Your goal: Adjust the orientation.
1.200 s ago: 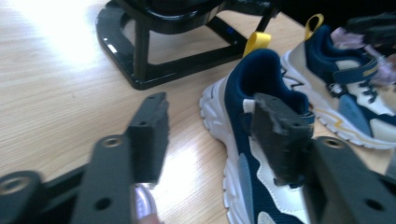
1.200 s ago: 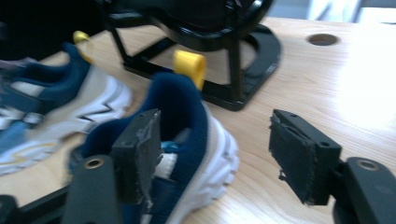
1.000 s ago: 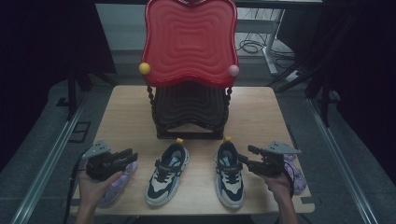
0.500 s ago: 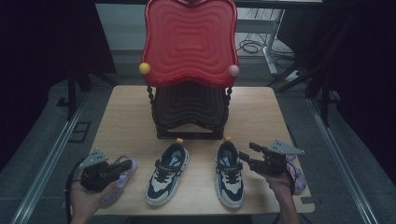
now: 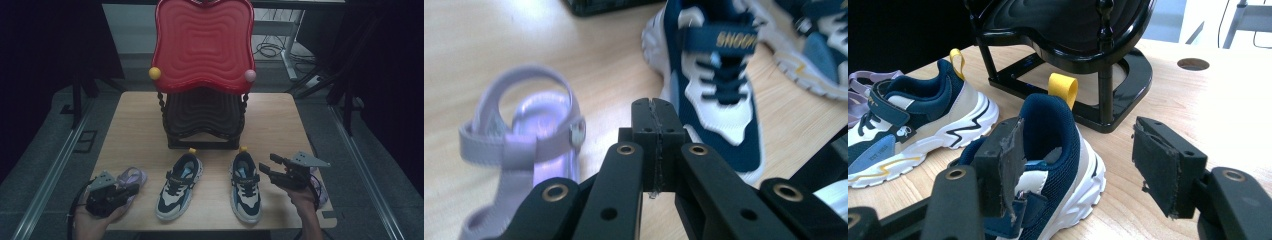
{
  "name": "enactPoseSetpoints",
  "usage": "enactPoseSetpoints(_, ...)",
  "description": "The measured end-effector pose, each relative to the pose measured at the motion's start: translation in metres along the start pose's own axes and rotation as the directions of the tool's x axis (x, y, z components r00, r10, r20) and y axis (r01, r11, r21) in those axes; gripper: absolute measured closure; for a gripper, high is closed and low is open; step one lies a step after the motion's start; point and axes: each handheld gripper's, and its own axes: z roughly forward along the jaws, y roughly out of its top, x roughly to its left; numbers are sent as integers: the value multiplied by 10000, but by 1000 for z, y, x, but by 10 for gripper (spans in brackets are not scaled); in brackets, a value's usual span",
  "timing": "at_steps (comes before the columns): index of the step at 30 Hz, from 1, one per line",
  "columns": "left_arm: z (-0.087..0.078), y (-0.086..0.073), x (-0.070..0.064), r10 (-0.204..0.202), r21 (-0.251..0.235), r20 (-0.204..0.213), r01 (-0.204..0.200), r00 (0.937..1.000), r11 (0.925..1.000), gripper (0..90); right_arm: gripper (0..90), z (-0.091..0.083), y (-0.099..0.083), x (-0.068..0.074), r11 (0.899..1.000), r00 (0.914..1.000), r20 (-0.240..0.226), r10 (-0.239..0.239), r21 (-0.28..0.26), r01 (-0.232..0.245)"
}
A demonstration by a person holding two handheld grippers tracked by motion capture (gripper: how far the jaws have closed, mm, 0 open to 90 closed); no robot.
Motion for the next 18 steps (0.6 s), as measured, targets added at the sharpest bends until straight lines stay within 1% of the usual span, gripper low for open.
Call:
enactPoseSetpoints(1, 0, 0, 0, 0, 0, 0, 0, 10000, 10000, 898, 380, 0, 0, 0, 10000, 10000, 0, 0, 0, 0)
enactPoseSetpoints(3, 4, -8, 3, -167, 205, -45, 167, 9999, 9996, 898, 379, -2, -1, 0, 9999, 9999, 2, 130, -42, -130)
enactPoseSetpoints(7, 6, -14, 5, -272, 379, -99, 276, 9996, 9989, 899, 377, -3, -1, -1, 9999, 9999, 84, 145, -55, -144)
enactPoseSetpoints(8, 8, -18, 5, -333, 551, -117, 339, 9994, 9979, 899, 376, -3, -2, -2, 9998, 9998, 53, 204, -39, -204)
enactPoseSetpoints(9, 8, -18, 5, -333, 551, -117, 339, 9994, 9979, 899, 376, -3, -2, -2, 9998, 9998, 53, 204, -39, -204)
enactPoseSetpoints(10, 11, -24, 7, -387, 746, -122, 395, 9992, 9964, 899, 376, -2, -3, -2, 9998, 9998, 50, 196, 12, -196)
enactPoseSetpoints(11, 11, -24, 7, -387, 746, -122, 395, 9992, 9964, 899, 376, -2, -3, -2, 9998, 9998, 50, 196, 12, -196)
enactPoseSetpoints(14, 16, -39, 13, -561, 1233, -313, 596, 9979, 9906, 899, 374, 0, -4, -2, 9997, 9997, 58, 222, 56, -223)
enactPoseSetpoints(15, 16, -39, 13, -561, 1233, -313, 596, 9979, 9906, 899, 374, 0, -4, -2, 9997, 9997, 58, 222, 56, -223)
enactPoseSetpoints(17, 16, -45, 15, -628, 1423, -476, 690, 9969, 9874, 899, 375, -1, -4, -1, 9996, 9996, 62, 263, 46, -264)
enactPoseSetpoints(18, 14, -50, 16, -745, 1462, -544, 817, 9957, 9859, 899, 374, -2, -5, 0, 9995, 9995, 62, 304, 6, -304)
